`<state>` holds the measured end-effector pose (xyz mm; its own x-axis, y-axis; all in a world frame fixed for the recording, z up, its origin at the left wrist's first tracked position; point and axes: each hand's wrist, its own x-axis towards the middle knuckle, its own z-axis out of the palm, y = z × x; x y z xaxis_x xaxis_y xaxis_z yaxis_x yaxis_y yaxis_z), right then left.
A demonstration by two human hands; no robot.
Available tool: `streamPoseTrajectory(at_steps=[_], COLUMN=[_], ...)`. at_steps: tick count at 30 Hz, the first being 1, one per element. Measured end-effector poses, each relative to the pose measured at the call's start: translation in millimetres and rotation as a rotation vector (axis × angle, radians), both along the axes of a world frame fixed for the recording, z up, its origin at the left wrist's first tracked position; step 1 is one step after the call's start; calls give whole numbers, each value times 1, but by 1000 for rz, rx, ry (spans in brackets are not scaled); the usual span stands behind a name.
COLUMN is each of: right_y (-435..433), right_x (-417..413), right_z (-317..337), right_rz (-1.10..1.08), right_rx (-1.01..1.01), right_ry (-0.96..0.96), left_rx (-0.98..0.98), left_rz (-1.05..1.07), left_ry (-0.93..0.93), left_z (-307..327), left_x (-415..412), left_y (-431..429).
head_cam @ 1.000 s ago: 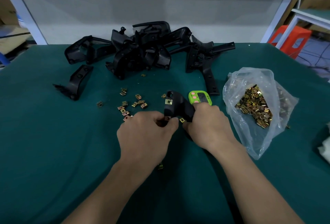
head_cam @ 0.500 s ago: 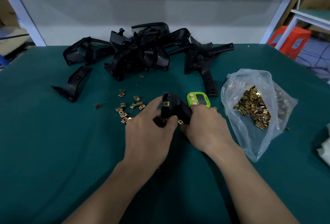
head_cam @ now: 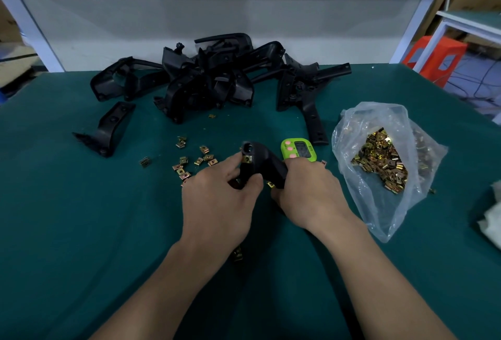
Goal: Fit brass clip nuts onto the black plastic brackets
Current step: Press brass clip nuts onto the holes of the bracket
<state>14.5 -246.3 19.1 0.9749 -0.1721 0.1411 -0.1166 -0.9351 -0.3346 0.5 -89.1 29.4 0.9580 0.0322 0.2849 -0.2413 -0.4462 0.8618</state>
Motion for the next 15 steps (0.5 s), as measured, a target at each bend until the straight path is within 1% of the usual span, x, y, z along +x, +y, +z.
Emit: streamPoseTrajectory(at_steps=[6,9,15], right_y=[-1,0,0], right_x=[0,1,-1], right_z=[-1,-1,6], right_rz=[-7,-19,-64], right_rx=[-10,-23,3], right_ry=[-21,-10,50], left_rx=[5,-27,-57], left_rz=[-24,2,-77], left_ry=[-65,-32,-10], left_z=[-3,-10,-13], left_x=[2,7,14], left_y=[3,1,-3])
